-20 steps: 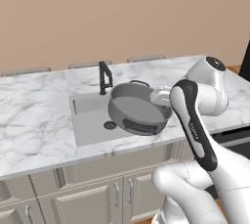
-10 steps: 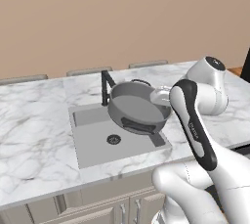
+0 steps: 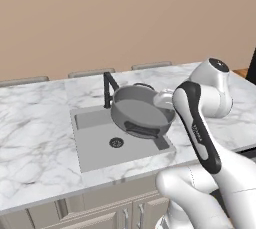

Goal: Move the pot and pan from the stove into the sink.

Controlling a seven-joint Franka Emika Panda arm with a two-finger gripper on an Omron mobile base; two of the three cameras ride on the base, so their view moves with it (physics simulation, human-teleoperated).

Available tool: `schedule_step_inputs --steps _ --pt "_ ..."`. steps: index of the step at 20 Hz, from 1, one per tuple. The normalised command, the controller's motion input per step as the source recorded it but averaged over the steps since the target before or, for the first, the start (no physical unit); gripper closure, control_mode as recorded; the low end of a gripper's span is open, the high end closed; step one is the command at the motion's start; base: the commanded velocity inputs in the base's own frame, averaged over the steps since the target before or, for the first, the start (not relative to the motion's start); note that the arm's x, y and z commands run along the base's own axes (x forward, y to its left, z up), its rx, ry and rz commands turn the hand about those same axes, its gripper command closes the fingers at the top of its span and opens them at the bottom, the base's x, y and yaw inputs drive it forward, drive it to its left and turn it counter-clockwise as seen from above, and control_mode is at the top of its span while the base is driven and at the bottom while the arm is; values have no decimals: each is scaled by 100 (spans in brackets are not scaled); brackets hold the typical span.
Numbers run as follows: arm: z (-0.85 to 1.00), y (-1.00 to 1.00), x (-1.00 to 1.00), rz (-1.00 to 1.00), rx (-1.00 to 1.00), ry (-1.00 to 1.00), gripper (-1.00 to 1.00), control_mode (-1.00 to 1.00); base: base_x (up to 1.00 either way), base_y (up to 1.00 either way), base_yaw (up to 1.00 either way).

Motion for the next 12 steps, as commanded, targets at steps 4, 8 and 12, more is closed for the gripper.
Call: schedule_step_inputs --steps 4,8,12 --pt "-24 0 0 0 -5 7 100 -100 0 0 0" --pt "-28 0 0 0 -7 10 100 -100 0 0 0" --pt "-33 0 0 0 -8 12 100 -100 0 0 0"
